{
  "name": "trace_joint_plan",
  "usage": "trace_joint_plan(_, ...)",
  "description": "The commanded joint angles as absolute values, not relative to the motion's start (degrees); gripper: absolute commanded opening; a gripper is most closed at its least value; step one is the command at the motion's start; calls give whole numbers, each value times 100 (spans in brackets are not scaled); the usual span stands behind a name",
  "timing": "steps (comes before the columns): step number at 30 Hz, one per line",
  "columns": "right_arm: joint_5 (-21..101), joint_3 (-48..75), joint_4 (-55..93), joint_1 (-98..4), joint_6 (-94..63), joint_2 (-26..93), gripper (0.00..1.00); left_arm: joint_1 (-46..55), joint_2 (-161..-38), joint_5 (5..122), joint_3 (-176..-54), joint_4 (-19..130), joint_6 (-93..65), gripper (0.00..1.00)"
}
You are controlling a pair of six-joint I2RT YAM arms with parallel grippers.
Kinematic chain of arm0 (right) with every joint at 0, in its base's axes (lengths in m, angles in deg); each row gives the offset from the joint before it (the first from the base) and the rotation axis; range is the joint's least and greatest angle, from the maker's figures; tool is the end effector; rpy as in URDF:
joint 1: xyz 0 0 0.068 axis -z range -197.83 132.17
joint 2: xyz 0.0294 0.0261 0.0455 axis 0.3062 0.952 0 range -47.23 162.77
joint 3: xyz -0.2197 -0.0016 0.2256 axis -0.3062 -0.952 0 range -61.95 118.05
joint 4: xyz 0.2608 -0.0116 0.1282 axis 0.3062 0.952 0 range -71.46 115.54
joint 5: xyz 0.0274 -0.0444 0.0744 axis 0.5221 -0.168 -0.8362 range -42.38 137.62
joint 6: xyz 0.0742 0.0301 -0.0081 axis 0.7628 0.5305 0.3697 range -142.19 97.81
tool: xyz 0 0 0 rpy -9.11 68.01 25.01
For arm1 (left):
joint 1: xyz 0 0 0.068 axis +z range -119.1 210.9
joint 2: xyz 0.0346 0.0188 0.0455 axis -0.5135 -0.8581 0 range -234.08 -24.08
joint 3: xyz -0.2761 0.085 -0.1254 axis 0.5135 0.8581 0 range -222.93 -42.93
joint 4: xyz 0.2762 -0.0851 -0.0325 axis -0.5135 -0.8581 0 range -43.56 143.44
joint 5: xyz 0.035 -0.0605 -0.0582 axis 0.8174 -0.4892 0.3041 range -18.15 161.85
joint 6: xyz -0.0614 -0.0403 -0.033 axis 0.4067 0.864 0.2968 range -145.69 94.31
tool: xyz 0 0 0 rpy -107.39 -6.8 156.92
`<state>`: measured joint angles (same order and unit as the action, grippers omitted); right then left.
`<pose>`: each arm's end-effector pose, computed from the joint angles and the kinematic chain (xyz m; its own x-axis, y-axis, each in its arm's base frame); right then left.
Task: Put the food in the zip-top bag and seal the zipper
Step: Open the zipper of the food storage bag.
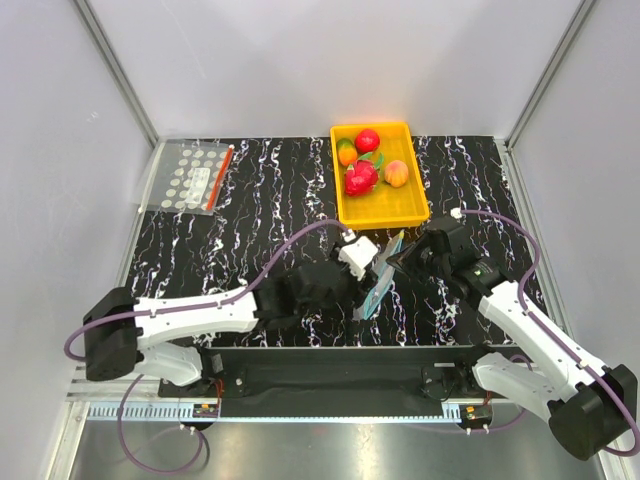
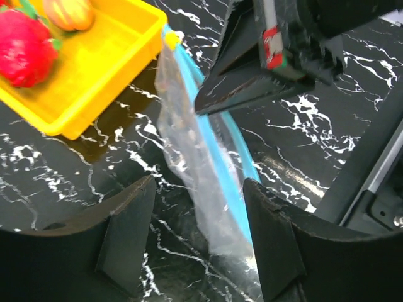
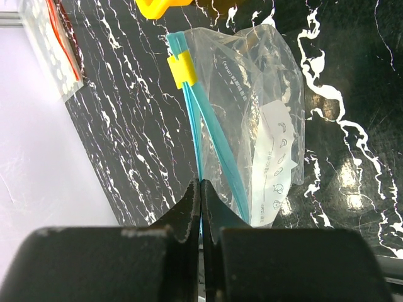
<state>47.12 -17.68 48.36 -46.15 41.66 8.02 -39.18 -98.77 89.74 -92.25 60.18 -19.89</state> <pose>0.2075 0.1125 0.2785 -0.6845 0.6508 -0.3286 0.3047 0.6648 0.6820 0.1383 -0.3189 0.3009 -0.1887 0.2384 -0.9527 0.7804 0.6252 0.0019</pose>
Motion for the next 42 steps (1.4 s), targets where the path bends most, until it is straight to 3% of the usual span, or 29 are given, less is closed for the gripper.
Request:
trace_joint_plan(1,4884,-1739,4666,-4675,4206,718,0,-3941,-10185,8793,-9934,5645,-1568,62)
trace_joint_plan(17,4929,-1757,4631,-4701,4241,718,0,-4029,-11108,9013,-10515,5248,-1383,53)
trace_joint_plan(24,4937,-1765,4631,-4710,4241,691,0,-4029,-11372,9390,-10683,5036,-1400,34)
trace_joint_plan(28,4920,-1765,4622,-4710,4215,700,0,-4029,-11522,9399,-10788,4993,-1462,0)
trace_joint_plan(32,4824,-1757,4640,-4719,3856,700,0,-4029,-11513,9478,-10832,4835,-1418,0)
trace_joint_plan(37,4525,-1844,4447,-4710,3433,551,28,-3994,-11426,9610,-10824,4694,-1365,0)
trace_joint_plan(42,4454,-2063,4420,-4710,3423,95,31,-3924,-11346,9663,-10745,4667,-1269,0)
